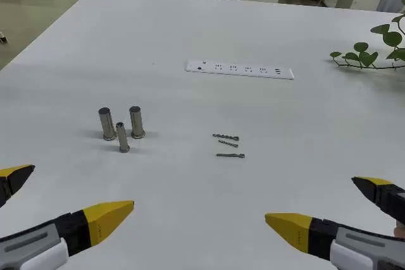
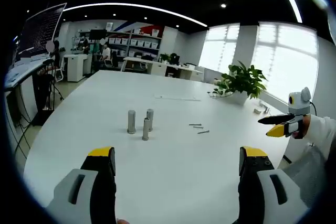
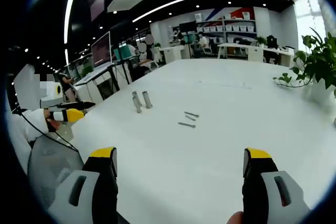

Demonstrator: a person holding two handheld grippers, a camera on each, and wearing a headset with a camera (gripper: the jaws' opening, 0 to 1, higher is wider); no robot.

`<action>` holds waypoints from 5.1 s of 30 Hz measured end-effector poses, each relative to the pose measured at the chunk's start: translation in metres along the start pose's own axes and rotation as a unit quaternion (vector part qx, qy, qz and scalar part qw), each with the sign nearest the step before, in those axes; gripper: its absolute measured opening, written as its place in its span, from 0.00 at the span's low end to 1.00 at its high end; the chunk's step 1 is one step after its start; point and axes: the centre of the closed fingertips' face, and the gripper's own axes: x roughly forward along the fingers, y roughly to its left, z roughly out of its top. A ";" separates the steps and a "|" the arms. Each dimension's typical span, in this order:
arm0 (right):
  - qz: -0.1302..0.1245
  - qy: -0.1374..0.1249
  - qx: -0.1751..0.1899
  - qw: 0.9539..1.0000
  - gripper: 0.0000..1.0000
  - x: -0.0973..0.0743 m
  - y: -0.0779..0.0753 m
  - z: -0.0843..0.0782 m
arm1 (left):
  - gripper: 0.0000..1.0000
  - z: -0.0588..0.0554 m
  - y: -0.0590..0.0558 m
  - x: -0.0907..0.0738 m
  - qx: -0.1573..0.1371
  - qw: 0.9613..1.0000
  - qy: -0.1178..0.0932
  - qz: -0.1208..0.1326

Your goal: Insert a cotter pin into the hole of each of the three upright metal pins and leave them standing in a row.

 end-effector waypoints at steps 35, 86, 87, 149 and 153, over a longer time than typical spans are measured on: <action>-0.009 0.009 0.006 1.000 0.98 0.002 -0.004 -0.002 | 0.97 -0.005 0.000 0.007 -0.002 1.000 0.020 -0.012; -0.004 0.009 0.005 1.000 0.98 0.012 -0.006 0.011 | 0.93 0.020 0.015 0.020 0.005 1.000 -0.014 -0.008; -0.005 0.009 0.004 1.000 0.98 0.012 -0.007 0.011 | 0.93 0.021 0.015 0.022 0.006 1.000 -0.014 -0.008; -0.016 0.049 0.009 0.999 0.98 0.013 -0.004 -0.008 | 0.46 0.027 0.065 0.113 0.040 0.999 0.003 -0.015; -0.016 0.055 0.010 0.998 0.98 0.014 -0.006 -0.010 | 0.42 0.023 0.067 0.121 0.042 0.999 0.008 -0.013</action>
